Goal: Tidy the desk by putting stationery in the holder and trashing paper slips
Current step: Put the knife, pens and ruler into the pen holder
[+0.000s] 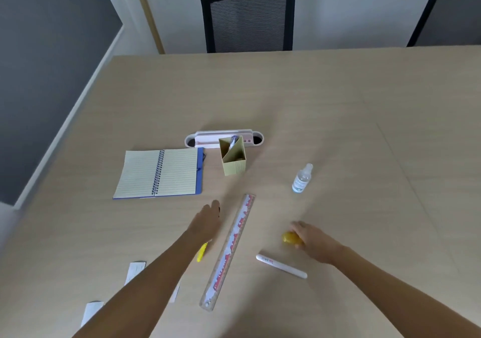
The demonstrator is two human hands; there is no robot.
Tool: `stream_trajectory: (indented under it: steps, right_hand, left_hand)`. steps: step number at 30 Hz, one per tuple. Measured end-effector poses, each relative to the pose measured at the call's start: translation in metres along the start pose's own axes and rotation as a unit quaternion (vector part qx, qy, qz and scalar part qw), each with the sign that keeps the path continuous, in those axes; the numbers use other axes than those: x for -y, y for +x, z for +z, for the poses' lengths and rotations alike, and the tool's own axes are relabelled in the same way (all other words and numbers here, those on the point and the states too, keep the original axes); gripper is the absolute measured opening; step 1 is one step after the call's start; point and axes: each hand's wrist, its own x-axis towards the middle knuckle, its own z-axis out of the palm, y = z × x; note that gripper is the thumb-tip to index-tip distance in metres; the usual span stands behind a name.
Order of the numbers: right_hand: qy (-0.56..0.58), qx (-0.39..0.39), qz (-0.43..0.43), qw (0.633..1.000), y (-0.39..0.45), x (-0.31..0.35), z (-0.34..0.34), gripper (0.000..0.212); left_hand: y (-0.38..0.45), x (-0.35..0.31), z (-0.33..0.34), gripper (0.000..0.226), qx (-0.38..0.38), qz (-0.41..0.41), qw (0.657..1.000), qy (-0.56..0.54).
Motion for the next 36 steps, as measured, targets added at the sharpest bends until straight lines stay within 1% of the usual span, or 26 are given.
stream_trajectory:
  steps: [2,4,6,7,9,11,16,18,20,22,25,28,30,32,33,34,36]
  right_hand:
    - [0.105,-0.067,-0.017,0.992,0.008,0.019,-0.022,0.048]
    - [0.164,-0.144,-0.032,0.975,0.023,0.04,-0.046,0.05]
    - [0.224,-0.214,-0.031,0.95,0.044,0.059,-0.074,0.044]
    - [0.253,-0.248,-0.026,0.935,0.057,0.068,-0.087,0.039]
    - [0.289,-0.29,-0.024,0.912,0.079,0.084,-0.105,0.035]
    - [0.303,-0.291,-0.008,0.907,0.146,0.1,-0.125,0.037]
    - [0.283,-0.31,-0.014,0.907,0.175,0.117,-0.122,0.033]
    - [0.258,-0.321,-0.014,0.911,0.19,0.113,-0.112,0.032]
    - [0.217,-0.31,0.0,0.926,0.203,0.105,-0.102,0.036]
    - [0.198,-0.293,0.008,0.935,0.208,0.098,-0.094,0.041]
    - [0.189,-0.279,-0.021,0.941,0.207,0.094,-0.092,0.041]
    - [0.163,-0.267,-0.046,0.949,0.193,0.089,-0.096,0.04]
    - [0.155,-0.266,-0.044,0.951,0.175,0.083,-0.095,0.034]
    - [0.156,-0.241,-0.053,0.956,0.147,0.074,-0.089,0.025]
    - [0.161,-0.215,-0.062,0.961,0.132,0.068,-0.081,0.019]
    - [0.164,-0.178,-0.069,0.968,0.114,0.061,-0.073,0.015]
    - [0.15,-0.082,-0.071,0.983,0.077,0.046,-0.052,0.015]
  left_hand:
    - [0.007,-0.003,-0.035,0.024,-0.062,0.038,0.996,-0.052]
    - [0.011,-0.011,-0.08,0.034,-0.159,0.078,0.977,-0.116]
    - [0.019,-0.024,-0.124,0.037,-0.272,0.124,0.939,-0.172]
    - [0.024,-0.031,-0.142,0.039,-0.315,0.138,0.918,-0.196]
    - [0.033,-0.046,-0.162,0.042,-0.351,0.159,0.891,-0.238]
    - [0.085,-0.044,-0.178,0.043,-0.345,0.148,0.892,-0.253]
    - [0.097,-0.057,-0.153,0.044,-0.306,0.204,0.911,-0.184]
    - [0.103,-0.054,-0.142,0.044,-0.291,0.201,0.923,-0.154]
    - [0.11,-0.053,-0.134,0.042,-0.293,0.188,0.93,-0.122]
    - [0.113,-0.055,-0.129,0.039,-0.297,0.179,0.933,-0.1]
    - [0.116,-0.056,-0.125,0.033,-0.3,0.164,0.937,-0.066]
    - [0.117,-0.057,-0.124,0.03,-0.268,0.148,0.95,-0.067]
    - [0.118,-0.055,-0.121,0.032,-0.228,0.134,0.962,-0.07]
    - [0.118,-0.052,-0.117,0.035,-0.189,0.123,0.97,-0.095]
    - [0.116,-0.051,-0.114,0.037,-0.179,0.121,0.971,-0.102]
    - [0.113,-0.05,-0.111,0.04,-0.183,0.121,0.97,-0.102]
    - [0.097,-0.05,-0.1,0.044,-0.237,0.123,0.958,-0.106]
